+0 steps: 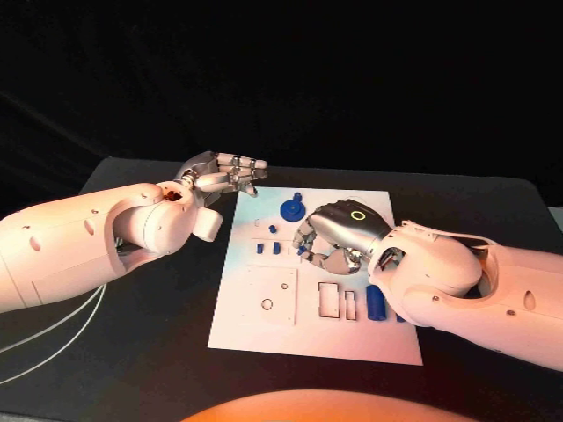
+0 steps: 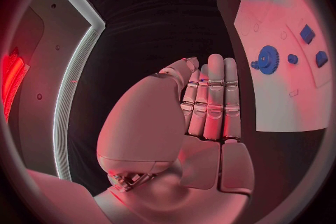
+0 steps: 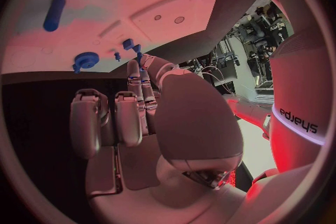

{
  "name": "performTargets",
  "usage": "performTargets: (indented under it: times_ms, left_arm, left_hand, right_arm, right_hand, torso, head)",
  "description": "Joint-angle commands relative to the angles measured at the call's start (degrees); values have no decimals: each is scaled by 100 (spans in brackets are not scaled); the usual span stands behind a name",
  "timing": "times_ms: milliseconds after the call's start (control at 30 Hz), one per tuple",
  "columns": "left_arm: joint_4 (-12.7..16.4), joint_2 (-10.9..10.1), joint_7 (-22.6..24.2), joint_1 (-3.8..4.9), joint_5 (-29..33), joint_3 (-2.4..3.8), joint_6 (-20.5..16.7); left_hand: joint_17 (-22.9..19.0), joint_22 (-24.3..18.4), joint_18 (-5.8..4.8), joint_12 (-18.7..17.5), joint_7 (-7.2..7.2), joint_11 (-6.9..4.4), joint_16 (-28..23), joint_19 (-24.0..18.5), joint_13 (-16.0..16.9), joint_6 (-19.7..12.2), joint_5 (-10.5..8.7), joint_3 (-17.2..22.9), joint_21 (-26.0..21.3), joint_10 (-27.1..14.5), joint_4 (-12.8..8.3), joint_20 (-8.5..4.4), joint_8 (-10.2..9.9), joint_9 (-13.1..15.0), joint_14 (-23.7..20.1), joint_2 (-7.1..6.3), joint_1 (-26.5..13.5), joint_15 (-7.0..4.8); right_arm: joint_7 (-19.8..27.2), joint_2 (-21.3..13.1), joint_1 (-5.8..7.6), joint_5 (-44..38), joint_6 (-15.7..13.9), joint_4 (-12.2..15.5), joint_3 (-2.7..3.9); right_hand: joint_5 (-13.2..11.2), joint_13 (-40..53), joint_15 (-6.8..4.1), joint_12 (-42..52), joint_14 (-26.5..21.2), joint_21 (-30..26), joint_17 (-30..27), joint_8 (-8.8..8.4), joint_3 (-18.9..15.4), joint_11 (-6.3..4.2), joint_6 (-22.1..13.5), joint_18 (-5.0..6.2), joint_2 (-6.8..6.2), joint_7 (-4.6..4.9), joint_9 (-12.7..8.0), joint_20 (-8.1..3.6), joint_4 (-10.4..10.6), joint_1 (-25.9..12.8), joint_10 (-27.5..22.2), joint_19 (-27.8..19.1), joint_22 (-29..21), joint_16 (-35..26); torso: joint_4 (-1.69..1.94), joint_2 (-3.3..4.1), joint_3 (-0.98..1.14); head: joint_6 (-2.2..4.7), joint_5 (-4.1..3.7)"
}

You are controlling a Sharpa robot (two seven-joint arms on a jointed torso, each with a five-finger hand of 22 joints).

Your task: Assemble the parts on the task board

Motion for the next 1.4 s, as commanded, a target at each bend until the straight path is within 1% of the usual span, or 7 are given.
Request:
performTargets:
  times_ms: [33, 67, 200, 333, 467, 633, 1400]
  left_arm:
    - [8, 37, 18, 1, -8, 2, 122]
    - [9, 49, 15, 1, -8, 1, 125]
    - [18, 88, 7, 2, -8, 1, 133]
    - [33, 106, 0, 2, -8, 1, 142]
    - [33, 118, -6, 2, -8, 1, 145]
    - [29, 130, -10, 2, -8, 1, 156]
    - [11, 134, -14, 2, -8, 1, 192]
  left_hand:
    - [-6, 10, 25, 13, 5, 2, -30, 45, 5, -36, -20, -4, 2, -33, -30, -10, 40, -2, 28, 20, 45, 19]
    - [-6, 10, 25, 13, 5, 2, -30, 45, 5, -36, -20, -4, 2, -33, -30, -10, 40, -2, 28, 20, 45, 19]
    - [-7, 10, 24, 15, 5, 3, -31, 44, 6, -36, -21, -5, 3, -34, -30, -9, 41, -2, 28, 21, 42, 20]
    - [-7, 10, 24, 15, 5, 3, -31, 44, 6, -36, -21, -5, 3, -34, -30, -9, 41, -2, 28, 21, 42, 20]
    - [-7, 10, 24, 15, 5, 3, -31, 44, 6, -36, -21, -5, 3, -34, -30, -9, 41, -2, 28, 21, 42, 20]
    - [-7, 10, 24, 15, 5, 3, -31, 44, 6, -36, -21, -5, 3, -34, -30, -9, 41, -2, 28, 21, 42, 20]
    - [-14, 12, 21, 31, 9, 8, -36, 38, 8, -40, -25, -26, 3, -44, -16, -4, 46, -2, 32, 29, 6, 27]
  right_arm:
    - [137, 152, -105, 103, 50, -114, -17]
    - [148, 211, -139, 115, 63, -157, -25]
    - [182, 367, -253, 148, 100, -290, -45]
    - [210, 457, -347, 165, 123, -395, -58]
    - [224, 513, -397, 171, 145, -488, -68]
    - [239, 536, -438, 175, 187, -538, -76]
    - [244, 544, -559, 173, 272, -614, -85]
  right_hand:
    - [41, 3, -33, -22, 286, 6, -7, 13, 18, 15, 30, -66, -2, 8, 3, 8, -28, -58, 22, 95, 995, 13]
    - [46, 2, -32, -26, 286, -2, -7, 9, 21, 17, 26, -65, -2, 10, 2, 8, -31, -63, 20, 90, 991, 14]
    - [51, 1, -31, -31, 285, -4, -13, 4, 24, 19, 22, -64, -2, 13, 1, 8, -34, -68, 17, 89, 991, 10]
    - [54, 1, -30, -33, 284, -8, -15, 2, 25, 20, 20, -63, -1, 13, 1, 8, -35, -70, 16, 87, 989, 9]
    - [58, 0, -29, -37, 284, -14, -14, -2, 29, 21, 17, -62, 2, 15, 1, 8, -39, -73, 14, 84, 987, 10]
    - [58, 0, -29, -37, 284, -14, -14, -2, 29, 21, 17, -62, 2, 15, 1, 8, -39, -73, 14, 84, 987, 10]
    - [63, 0, -28, -40, 284, -14, -16, -4, 32, 22, 16, -62, 3, 16, 0, 8, -45, -76, 13, 84, 987, 9]
  torso:
    - [-1, 1, -4]
    - [-1, 0, -3]
    - [12, -1, 0]
    - [-6, 0, 0]
    - [-5, -1, 3]
    - [-2, 0, 6]
    - [-3, -3, -3]
  head:
    - [-14, 155]
    - [-35, 184]
    - [-48, 243]
    - [-49, 318]
    - [-101, 376]
    - [-158, 412]
    - [-255, 466]
